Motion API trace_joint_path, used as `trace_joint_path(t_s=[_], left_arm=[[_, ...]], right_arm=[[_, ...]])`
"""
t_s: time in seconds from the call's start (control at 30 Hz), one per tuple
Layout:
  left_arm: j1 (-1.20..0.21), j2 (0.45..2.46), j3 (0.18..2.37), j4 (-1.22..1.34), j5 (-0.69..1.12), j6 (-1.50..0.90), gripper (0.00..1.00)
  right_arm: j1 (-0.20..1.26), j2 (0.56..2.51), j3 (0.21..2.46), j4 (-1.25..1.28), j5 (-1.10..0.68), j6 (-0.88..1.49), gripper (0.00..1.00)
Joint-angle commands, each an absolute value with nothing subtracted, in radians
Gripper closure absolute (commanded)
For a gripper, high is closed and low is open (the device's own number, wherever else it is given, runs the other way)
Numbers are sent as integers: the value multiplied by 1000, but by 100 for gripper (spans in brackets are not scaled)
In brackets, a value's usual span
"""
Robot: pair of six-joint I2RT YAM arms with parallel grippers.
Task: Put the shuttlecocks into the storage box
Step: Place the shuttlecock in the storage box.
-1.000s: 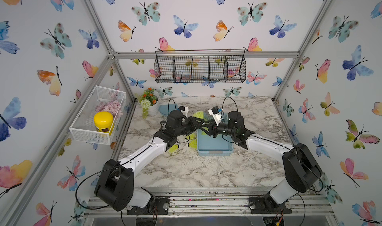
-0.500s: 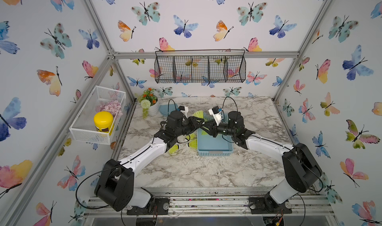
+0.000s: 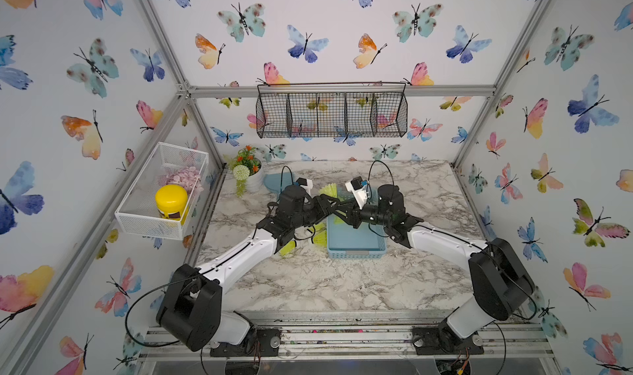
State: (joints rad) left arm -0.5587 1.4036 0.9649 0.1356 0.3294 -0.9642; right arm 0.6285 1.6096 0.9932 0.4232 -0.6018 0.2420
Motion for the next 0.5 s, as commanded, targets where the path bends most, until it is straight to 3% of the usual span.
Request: trace_joint_path(t_s=[0.0, 0.17, 0.47], left_arm=[[-564, 1347, 998, 66, 272, -885, 33], [-565, 1308, 1068, -67, 199, -717, 18], [-541, 1315, 1238, -283, 212, -281, 16]], right_arm=[[634, 1577, 979, 384, -579, 207, 84], [634, 1562, 967, 330, -545, 169, 84], [635, 1532, 967, 216, -496, 86, 82]])
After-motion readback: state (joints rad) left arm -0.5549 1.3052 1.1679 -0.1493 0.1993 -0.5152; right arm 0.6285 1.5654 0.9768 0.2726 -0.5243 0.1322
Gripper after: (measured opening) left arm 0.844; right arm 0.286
